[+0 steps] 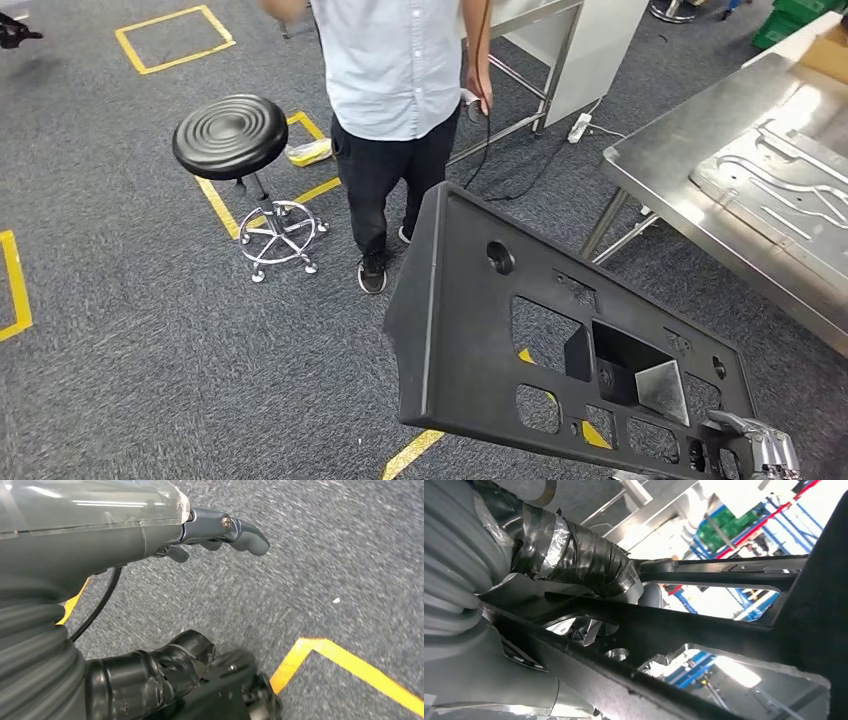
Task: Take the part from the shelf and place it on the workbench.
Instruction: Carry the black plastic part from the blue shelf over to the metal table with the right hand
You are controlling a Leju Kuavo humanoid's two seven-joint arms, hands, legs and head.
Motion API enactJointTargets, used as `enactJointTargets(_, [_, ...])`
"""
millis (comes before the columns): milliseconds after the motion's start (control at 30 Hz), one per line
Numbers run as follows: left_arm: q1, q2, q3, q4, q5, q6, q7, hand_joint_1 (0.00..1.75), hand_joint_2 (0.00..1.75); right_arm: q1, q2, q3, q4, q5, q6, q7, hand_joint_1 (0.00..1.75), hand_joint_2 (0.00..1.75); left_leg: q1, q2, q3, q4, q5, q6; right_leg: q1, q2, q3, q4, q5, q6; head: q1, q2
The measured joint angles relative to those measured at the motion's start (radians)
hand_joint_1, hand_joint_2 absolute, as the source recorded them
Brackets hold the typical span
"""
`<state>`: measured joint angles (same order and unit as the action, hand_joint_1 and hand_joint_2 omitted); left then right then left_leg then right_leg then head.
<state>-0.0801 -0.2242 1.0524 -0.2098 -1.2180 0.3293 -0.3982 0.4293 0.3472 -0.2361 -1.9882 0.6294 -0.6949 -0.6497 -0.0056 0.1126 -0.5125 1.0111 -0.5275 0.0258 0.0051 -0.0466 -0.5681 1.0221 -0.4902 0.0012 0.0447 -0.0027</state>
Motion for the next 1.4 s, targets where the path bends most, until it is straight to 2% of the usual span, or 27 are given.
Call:
enactJointTargets(67, [-0.001, 0.000, 0.000, 0.000, 0.001, -0.011, -0.006, 0.00, 1.75, 0.001, 0.000, -0.001, 0.001, 0.000, 0.000, 0.000, 1.75, 1.75, 0.003, -0.035, -0.014, 0.040, -0.032, -0.011, -0.009, 0.022, 0.004, -0.011, 0.008, -0.009, -0.001, 0.000])
enactJointTargets(133, [0.001, 0.000, 0.002, 0.000, 0.006, -0.030, -0.017, 0.00, 1.75, 0.000, 0.001, -0.001, 0.004, 0.000, 0.000, 0.000, 1.75, 1.75, 0.008, -0.086, -0.065, 0.155, -0.095, -0.018, -0.014, 0.043, 0.004, -0.015, 0.012, -0.015, -0.002, 0.000])
enactJointTargets(167, [0.003, 0.000, 0.003, 0.000, 0.008, -0.039, -0.023, 0.00, 1.75, 0.000, 0.001, -0.001, 0.005, 0.000, 0.000, 0.000, 1.75, 1.75, 0.009, -0.097, -0.095, 0.220, -0.122, -0.021, -0.014, 0.055, 0.003, -0.015, 0.013, -0.017, -0.002, 0.000])
enactJointTargets(200, [0.004, 0.000, 0.004, 0.000, 0.009, -0.046, -0.027, 0.00, 1.75, 0.000, 0.001, -0.001, 0.007, 0.000, 0.000, 0.000, 1.75, 1.75, 0.011, -0.101, -0.117, 0.263, -0.131, -0.023, -0.014, 0.068, 0.003, -0.014, 0.013, -0.017, -0.002, 0.000])
enactJointTargets(233, [0.006, 0.000, 0.005, 0.000, 0.009, -0.052, -0.031, 0.00, 1.75, 0.000, 0.001, -0.001, 0.009, 0.000, 0.000, 0.000, 1.75, 1.75, 0.012, -0.103, -0.124, 0.274, -0.122, -0.024, -0.014, 0.081, 0.003, -0.012, 0.013, -0.017, -0.002, 0.000])
enactJointTargets(267, [0.006, 0.001, 0.005, 0.000, 0.010, -0.056, -0.033, 0.00, 1.75, 0.000, 0.001, -0.001, 0.011, 0.000, 0.000, 0.000, 1.75, 1.75, 0.014, -0.105, -0.113, 0.244, -0.092, -0.025, -0.014, 0.095, 0.004, -0.009, 0.012, -0.016, -0.002, 0.000])
enactJointTargets(300, [0.006, 0.001, 0.006, 0.000, 0.010, -0.060, -0.035, 0.00, 1.75, 0.000, 0.001, -0.001, 0.012, 0.000, 0.000, 0.000, 1.75, 1.75, 0.016, -0.116, -0.087, 0.182, -0.050, -0.024, -0.015, 0.110, 0.003, -0.004, 0.011, -0.013, -0.002, 0.000])
enactJointTargets(367, [0.006, 0.002, 0.007, 0.000, 0.011, -0.064, -0.040, 0.00, 1.75, 0.000, 0.001, -0.001, 0.014, 0.000, 0.000, 0.000, 1.75, 1.75, 0.022, -0.165, -0.037, 0.061, 0.001, -0.020, -0.015, 0.135, -0.003, 0.008, 0.006, -0.005, -0.001, 0.000])
enactJointTargets(433, [0.007, 0.003, 0.009, 0.000, 0.013, -0.067, -0.049, 0.00, 1.75, 0.000, 0.001, -0.001, 0.014, 0.000, 0.000, 0.000, 1.75, 1.75, 0.021, -0.196, -0.022, 0.022, 0.005, -0.013, -0.017, 0.155, -0.013, 0.015, 0.007, 0.009, -0.001, 0.000])
enactJointTargets(500, [0.006, 0.003, 0.011, 0.000, 0.018, -0.068, -0.059, 0.00, 1.75, 0.003, 0.001, -0.001, 0.015, -0.001, 0.000, 0.000, 1.75, 1.75, 0.019, -0.176, -0.021, 0.016, 0.011, -0.001, -0.020, 0.171, -0.021, 0.014, 0.012, 0.022, -0.001, 0.000])
enactJointTargets(567, [0.005, 0.003, 0.012, 0.000, 0.023, -0.068, -0.070, 0.00, 1.75, 0.006, 0.001, -0.001, 0.015, -0.001, 0.000, -0.001, 1.75, 1.75, 0.022, -0.150, -0.019, 0.006, 0.019, 0.013, -0.019, 0.135, -0.036, 0.042, -0.006, 0.032, 0.000, 0.000])
enactJointTargets(633, [0.006, 0.002, 0.015, 0.000, 0.024, -0.067, -0.078, 0.00, 1.75, 0.007, 0.001, -0.001, 0.016, -0.001, 0.000, -0.002, 1.75, 1.75, 0.022, -0.122, -0.018, 0.000, 0.021, 0.022, -0.017, 0.077, -0.084, 0.141, -0.063, 0.040, 0.001, 0.000])
enactJointTargets(700, [0.009, 0.002, 0.019, 0.000, 0.026, -0.067, -0.081, 0.00, 1.75, 0.007, 0.001, -0.001, 0.018, -0.001, 0.000, -0.002, 1.75, 1.75, 0.019, -0.091, -0.019, 0.000, 0.019, 0.025, -0.020, 0.058, -0.141, 0.259, -0.112, 0.047, 0.001, 0.000])
enactJointTargets(733, [0.009, 0.002, 0.020, 0.000, 0.026, -0.067, -0.081, 0.00, 1.75, 0.008, 0.001, -0.001, 0.019, -0.001, 0.000, -0.002, 1.75, 1.75, 0.018, -0.077, -0.018, 0.000, 0.018, 0.025, -0.021, 0.054, -0.151, 0.283, -0.113, 0.048, 0.001, 0.000])
enactJointTargets(767, [0.010, 0.002, 0.021, 0.000, 0.026, -0.066, -0.081, 0.00, 1.75, 0.009, 0.001, -0.001, 0.020, -0.001, 0.000, -0.002, 1.75, 1.75, 0.017, -0.063, -0.017, 0.000, 0.016, 0.024, -0.022, 0.050, -0.142, 0.268, -0.095, 0.048, 0.001, 0.000])
enactJointTargets(800, [0.009, 0.002, 0.021, 0.000, 0.026, -0.066, -0.081, 0.00, 1.75, 0.009, 0.001, -0.001, 0.021, -0.001, 0.000, -0.002, 1.75, 1.75, 0.017, -0.051, -0.014, 0.000, 0.013, 0.023, -0.021, 0.042, -0.112, 0.214, -0.063, 0.045, 0.001, 0.000])
enactJointTargets(867, [0.008, 0.001, 0.021, 0.000, 0.025, -0.066, -0.081, 0.00, 1.75, 0.009, 0.001, -0.001, 0.021, -0.001, 0.000, -0.002, 1.75, 1.75, 0.014, -0.031, -0.006, 0.001, 0.007, 0.017, -0.013, 0.004, -0.035, 0.072, -0.009, 0.032, 0.001, 0.000])
enactJointTargets(933, [0.007, 0.000, 0.021, 0.000, 0.025, -0.066, -0.081, 0.00, 1.75, 0.009, 0.001, -0.001, 0.021, -0.001, 0.000, -0.002, 1.75, 1.75, 0.010, -0.014, -0.001, 0.000, 0.002, 0.008, -0.002, -0.016, -0.001, 0.004, 0.004, 0.019, 0.001, 0.000])
enactJointTargets(1000, [0.004, -0.001, 0.021, 0.000, 0.024, -0.066, -0.081, 0.00, 1.75, 0.011, 0.001, -0.001, 0.021, -0.001, 0.000, -0.002, 1.75, 1.75, 0.009, -0.001, 0.005, -0.003, 0.000, -0.002, -0.001, 0.002, -0.003, -0.001, 0.006, 0.009, 0.000, 0.000])
enactJointTargets(1033, [0.003, -0.001, 0.022, 0.000, 0.024, -0.066, -0.081, 0.00, 1.75, 0.013, 0.001, -0.002, 0.021, -0.001, -0.001, -0.002, 1.75, 1.75, 0.010, -0.011, 0.006, 0.000, -0.005, -0.007, -0.004, 0.011, -0.001, -0.007, 0.010, 0.004, 0.000, 0.000])
enactJointTargets(1100, [0.003, -0.001, 0.022, 0.000, 0.024, -0.066, -0.082, 0.00, 1.75, 0.013, 0.001, -0.002, 0.021, -0.001, -0.001, -0.002, 1.75, 1.75, 0.012, -0.056, -0.013, 0.051, -0.042, -0.016, -0.013, 0.030, 0.005, -0.019, 0.016, -0.007, 0.000, 0.000])
enactJointTargets(1167, [0.007, 0.000, 0.022, 0.000, 0.024, -0.067, -0.083, 0.00, 1.75, 0.012, 0.002, -0.001, 0.022, -0.001, -0.001, -0.002, 1.75, 1.75, 0.016, -0.096, -0.070, 0.171, -0.104, -0.020, -0.014, 0.049, 0.006, -0.021, 0.018, -0.012, 0.000, 0.000])
enactJointTargets(1200, [0.009, 0.000, 0.022, 0.000, 0.025, -0.067, -0.083, 0.00, 1.75, 0.012, 0.002, -0.001, 0.022, -0.001, -0.001, -0.002, 1.75, 1.75, 0.017, -0.101, -0.102, 0.232, -0.126, -0.022, -0.015, 0.061, 0.005, -0.020, 0.017, -0.013, 0.000, 0.000])
enactJointTargets(1233, [0.011, 0.000, 0.023, 0.000, 0.025, -0.068, -0.083, 0.00, 1.75, 0.012, 0.003, -0.001, 0.023, -0.001, -0.001, -0.002, 1.75, 1.75, 0.017, -0.103, -0.122, 0.268, -0.130, -0.024, -0.015, 0.074, 0.006, -0.019, 0.017, -0.014, 0.000, 0.000])
enactJointTargets(1267, [0.012, 0.000, 0.023, 0.000, 0.025, -0.068, -0.083, 0.00, 1.75, 0.013, 0.003, -0.001, 0.024, -0.001, -0.001, -0.002, 1.75, 1.75, 0.018, -0.104, -0.127, 0.270, -0.115, -0.026, -0.015, 0.087, 0.006, -0.018, 0.016, -0.013, 0.000, 0.000])
enactJointTargets(1333, [0.012, 0.000, 0.023, 0.000, 0.026, -0.068, -0.083, 0.00, 1.75, 0.013, 0.003, -0.001, 0.026, -0.001, -0.001, -0.002, 1.75, 1.75, 0.023, -0.120, -0.091, 0.172, -0.039, -0.027, -0.018, 0.117, 0.007, -0.010, 0.013, -0.009, 0.000, 0.000])
enactJointTargets(1400, [0.013, 0.001, 0.023, 0.000, 0.026, -0.068, -0.084, 0.00, 1.75, 0.012, 0.003, -0.001, 0.027, -0.001, -0.001, -0.002, 1.75, 1.75, 0.028, -0.169, -0.046, 0.060, 0.010, -0.025, -0.018, 0.142, 0.001, 0.004, 0.006, 0.002, 0.000, 0.000])
